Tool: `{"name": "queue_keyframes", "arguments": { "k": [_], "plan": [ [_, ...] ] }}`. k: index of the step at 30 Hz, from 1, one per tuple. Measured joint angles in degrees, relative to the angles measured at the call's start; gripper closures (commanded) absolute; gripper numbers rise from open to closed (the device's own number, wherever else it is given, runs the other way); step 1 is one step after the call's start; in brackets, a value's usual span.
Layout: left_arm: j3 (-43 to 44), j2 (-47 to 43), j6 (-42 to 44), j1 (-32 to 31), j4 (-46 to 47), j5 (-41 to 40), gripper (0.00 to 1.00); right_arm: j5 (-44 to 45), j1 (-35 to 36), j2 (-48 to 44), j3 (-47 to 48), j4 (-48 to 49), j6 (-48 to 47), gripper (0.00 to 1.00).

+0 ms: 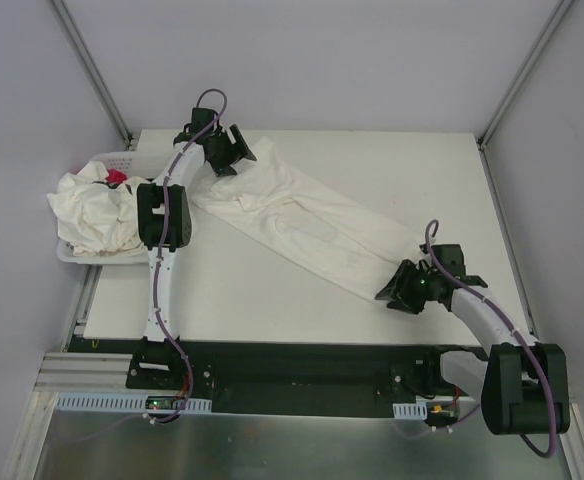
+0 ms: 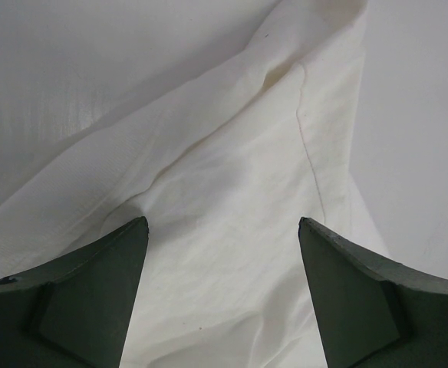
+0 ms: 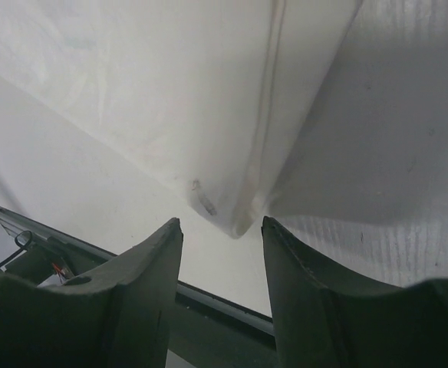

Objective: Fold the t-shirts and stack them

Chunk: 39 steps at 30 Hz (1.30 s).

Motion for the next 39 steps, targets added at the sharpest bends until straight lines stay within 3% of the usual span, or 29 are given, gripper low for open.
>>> {"name": "queue_keyframes", "arguments": {
  "k": [12,17,18,21,26,31,39],
  "plan": [
    [-0.9,-0.3,0.1,0.0,0.5,0.0,0.22,0.1,0.0,4.9,0.1,4.6,2.6,0.57],
    [-1.0,-0.3,0.1,0.0,0.5,0.0,0.22,0.0,0.0,6.8,0.2,6.8,3.3,0.71],
    [-1.0,-0.3,0.2,0.0,0.5,0.0,0.22,0.0,0.1,7.3,0.2,7.1,3.4,0.79],
    [-1.0,-0.3,0.2,0.0,0.5,0.0,0.22,0.1,0.3,8.1,0.2,8.0,3.8,0.90],
    [-1.0,-0.3,0.3,0.0,0.5,0.0,0.22,0.3,1.8,8.3,0.2,8.7,4.7,0.97],
    [-1.0,-0.3,0.3,0.0,0.7,0.0,0.22,2.6,9.5,7.4,0.2,9.4,7.5,0.98],
    [-1.0,-0.3,0.4,0.0,0.8,0.0,0.22,4.6,32.0,15.3,3.0,15.3,16.3,0.98]
  ]
}}
